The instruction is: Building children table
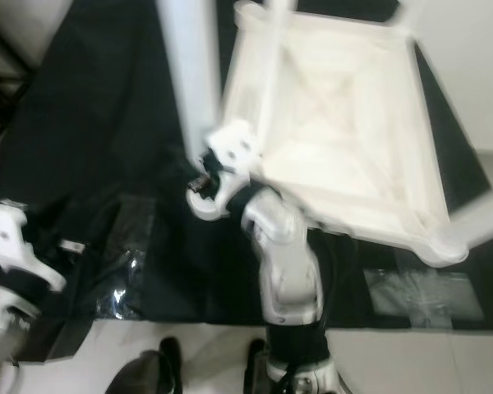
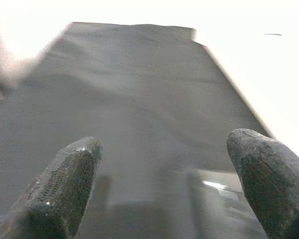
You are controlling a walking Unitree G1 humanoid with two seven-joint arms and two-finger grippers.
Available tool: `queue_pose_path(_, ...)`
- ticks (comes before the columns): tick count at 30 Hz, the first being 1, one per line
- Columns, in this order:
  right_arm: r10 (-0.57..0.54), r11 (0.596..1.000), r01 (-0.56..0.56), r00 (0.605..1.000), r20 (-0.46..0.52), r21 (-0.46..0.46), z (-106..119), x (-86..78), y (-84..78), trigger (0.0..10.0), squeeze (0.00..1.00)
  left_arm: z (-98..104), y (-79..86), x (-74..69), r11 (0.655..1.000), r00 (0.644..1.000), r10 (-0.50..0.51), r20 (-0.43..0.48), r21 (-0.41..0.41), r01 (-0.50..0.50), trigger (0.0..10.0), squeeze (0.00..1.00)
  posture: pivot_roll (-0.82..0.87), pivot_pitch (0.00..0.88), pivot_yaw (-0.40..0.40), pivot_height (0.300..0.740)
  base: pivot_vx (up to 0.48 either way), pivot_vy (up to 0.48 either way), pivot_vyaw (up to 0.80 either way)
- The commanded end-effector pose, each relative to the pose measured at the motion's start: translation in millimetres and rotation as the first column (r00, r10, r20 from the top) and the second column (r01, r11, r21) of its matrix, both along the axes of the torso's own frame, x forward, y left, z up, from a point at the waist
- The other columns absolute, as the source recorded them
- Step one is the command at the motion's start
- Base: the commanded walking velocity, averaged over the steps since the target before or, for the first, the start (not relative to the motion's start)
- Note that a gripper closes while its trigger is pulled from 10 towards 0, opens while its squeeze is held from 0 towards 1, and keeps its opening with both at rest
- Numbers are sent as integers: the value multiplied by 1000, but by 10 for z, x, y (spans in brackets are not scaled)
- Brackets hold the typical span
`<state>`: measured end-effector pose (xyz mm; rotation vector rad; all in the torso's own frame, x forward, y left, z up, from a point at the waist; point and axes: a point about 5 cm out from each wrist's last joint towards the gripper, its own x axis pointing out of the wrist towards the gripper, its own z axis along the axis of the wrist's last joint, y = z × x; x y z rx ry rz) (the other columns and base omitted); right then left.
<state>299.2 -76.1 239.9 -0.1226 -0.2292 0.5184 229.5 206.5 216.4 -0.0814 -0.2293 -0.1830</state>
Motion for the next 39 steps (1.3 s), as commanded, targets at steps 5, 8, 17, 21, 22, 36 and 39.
queue_pose_path(5,-55,998,48,946,-320,-31,-697,-34,84,10000,0,511,44,81,954,948,-300,108,61,295,10000,0,63,303,51,740,0,0,0)
queue_pose_path(8,-40,999,37,950,-308,-16,-672,-3,157,10000,0,671,-27,104,900,891,-434,136,103,423,10000,0,60,288,59,740,0,0,0)
queue_pose_path(17,-102,995,103,948,-300,-13,-632,-38,320,10000,0,1248,-423,388,650,618,-760,203,200,733,10000,1000,53,228,86,740,0,0,0)
queue_pose_path(21,-134,991,134,944,-302,-22,-636,-68,371,10000,0,1516,-569,428,478,446,-876,183,201,855,10000,1000,54,210,93,740,0,0,0)
queue_pose_path(22,-134,991,134,944,-302,-22,-636,-68,371,10000,0,1516,-569,428,478,446,-876,183,201,855,10000,1000,54,210,93,740,0,0,0)
queue_pose_path(36,-103,994,106,960,-259,-1,-536,31,441,10000,0,1585,-804,622,391,398,-917,28,258,883,10000,0,51,187,97,740,0,0,0)
queue_pose_path(39,-87,996,91,965,-245,4,-499,32,474,10000,0,1588,-848,652,375,388,-922,0,249,893,10000,0,48,183,98,740,0,0,0)
